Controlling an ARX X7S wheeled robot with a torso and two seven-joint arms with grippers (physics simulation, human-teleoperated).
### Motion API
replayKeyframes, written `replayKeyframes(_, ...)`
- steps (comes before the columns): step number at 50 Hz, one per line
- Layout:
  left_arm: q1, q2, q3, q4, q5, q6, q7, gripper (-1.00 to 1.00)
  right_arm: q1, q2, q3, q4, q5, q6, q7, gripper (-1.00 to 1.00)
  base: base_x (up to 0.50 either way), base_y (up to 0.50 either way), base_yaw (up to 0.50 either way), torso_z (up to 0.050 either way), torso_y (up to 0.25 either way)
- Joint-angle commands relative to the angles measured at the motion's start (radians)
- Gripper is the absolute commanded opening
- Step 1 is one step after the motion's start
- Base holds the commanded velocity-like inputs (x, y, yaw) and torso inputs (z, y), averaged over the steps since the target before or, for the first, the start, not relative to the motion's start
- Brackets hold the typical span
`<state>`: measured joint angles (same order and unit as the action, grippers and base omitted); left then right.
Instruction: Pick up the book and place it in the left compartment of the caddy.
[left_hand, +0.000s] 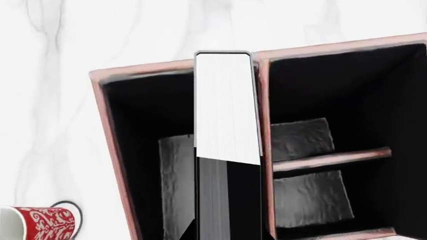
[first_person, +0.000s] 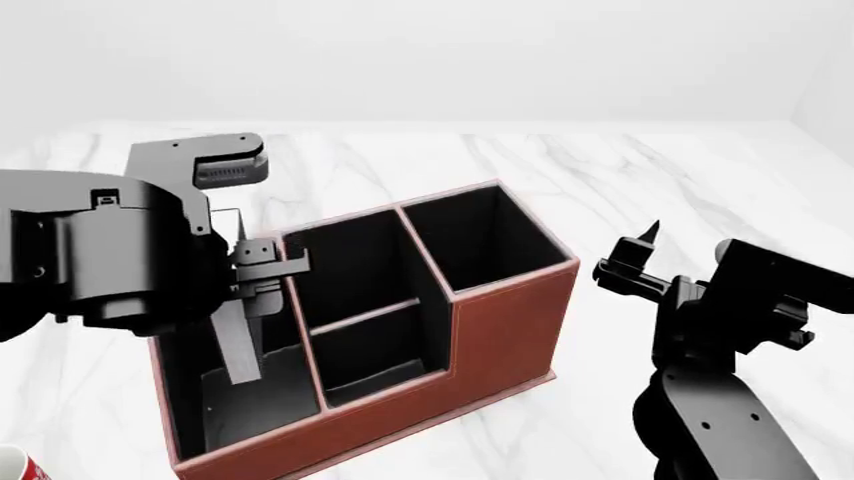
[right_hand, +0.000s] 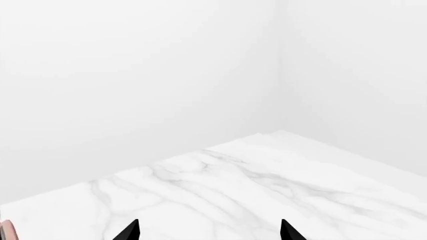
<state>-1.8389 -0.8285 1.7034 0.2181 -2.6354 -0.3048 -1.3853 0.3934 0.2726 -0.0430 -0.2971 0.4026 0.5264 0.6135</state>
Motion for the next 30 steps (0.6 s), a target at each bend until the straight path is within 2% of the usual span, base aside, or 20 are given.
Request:
replayKeyframes(1, 0.032, -0.007, 0.017, 0.005, 0.039, 0.042, 0.022, -1.00, 0.000, 0.002, -0.001, 0.002, 0.004, -0.002, 0.002, 1.00, 0.00, 0.00, 0.00, 0.000, 0.000)
replayKeyframes(19, 0.132, -0.015, 0.054, 0.002, 0.115, 0.101, 0.078, -1.00, -0.001, 0.008, -0.001, -0.002, 0.011, -0.003, 0.007, 1.00, 0.00, 0.00, 0.00, 0.000, 0.001)
replayKeyframes(30, 0.222, -0.028, 0.083, 0.036, 0.260, 0.209, 0.102, -1.00, -0.002, 0.010, -0.004, -0.003, 0.014, -0.004, 0.010, 1.00, 0.00, 0.00, 0.00, 0.000, 0.001)
